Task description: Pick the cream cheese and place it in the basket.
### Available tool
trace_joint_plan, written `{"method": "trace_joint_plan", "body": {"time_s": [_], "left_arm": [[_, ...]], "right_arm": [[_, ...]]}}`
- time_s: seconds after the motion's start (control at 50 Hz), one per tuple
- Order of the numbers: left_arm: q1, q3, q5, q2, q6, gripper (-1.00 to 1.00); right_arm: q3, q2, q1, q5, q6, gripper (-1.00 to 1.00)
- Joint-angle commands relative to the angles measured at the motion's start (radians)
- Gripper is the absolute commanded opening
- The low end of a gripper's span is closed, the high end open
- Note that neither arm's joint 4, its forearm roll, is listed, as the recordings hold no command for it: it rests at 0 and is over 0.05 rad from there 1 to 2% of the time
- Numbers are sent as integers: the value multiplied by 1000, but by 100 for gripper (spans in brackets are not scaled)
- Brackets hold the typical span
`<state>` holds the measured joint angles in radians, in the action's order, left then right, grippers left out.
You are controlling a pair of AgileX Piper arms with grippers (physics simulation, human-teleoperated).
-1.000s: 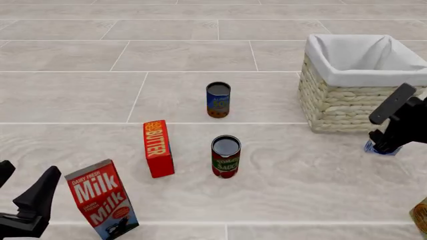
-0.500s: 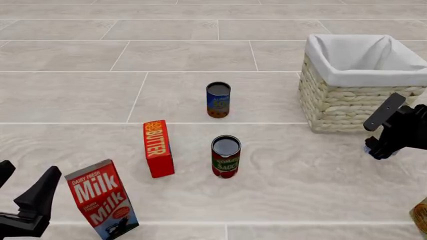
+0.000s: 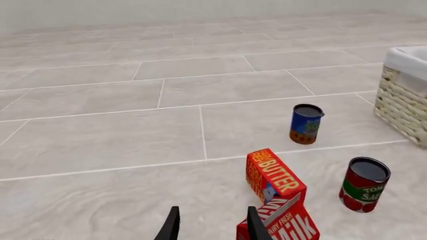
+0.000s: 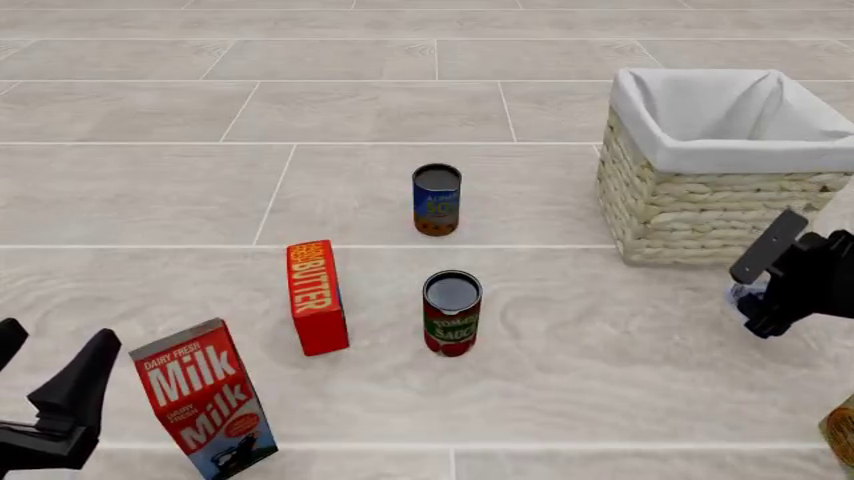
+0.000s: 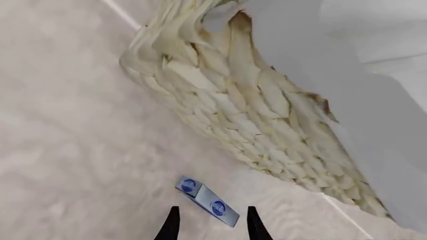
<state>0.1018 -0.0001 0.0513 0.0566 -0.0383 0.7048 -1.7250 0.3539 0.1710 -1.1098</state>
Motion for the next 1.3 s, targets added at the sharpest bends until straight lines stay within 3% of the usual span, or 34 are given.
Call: {"method": "trace_joint_plan", "body": {"time_s": [0.02, 0.34, 1.04, 1.18, 1.22, 1.3], "left_arm": [[-14, 0, -11, 7, 2, 100], [-9, 0, -57, 68, 2, 100], [-23, 0, -43, 69, -6, 100], [-24, 0, -59, 86, -10, 100], [-26, 0, -63, 90, -10, 100], [-27, 0, -66, 93, -9, 100]], "right_arm": [[5, -29, 13, 25, -32, 100], [29, -69, 13, 40, -67, 100], [77, -169, 46, 81, -112, 100], [68, -168, 13, 89, -149, 100], [54, -178, 8, 100, -182, 100], [70, -179, 0, 89, -189, 100]]}}
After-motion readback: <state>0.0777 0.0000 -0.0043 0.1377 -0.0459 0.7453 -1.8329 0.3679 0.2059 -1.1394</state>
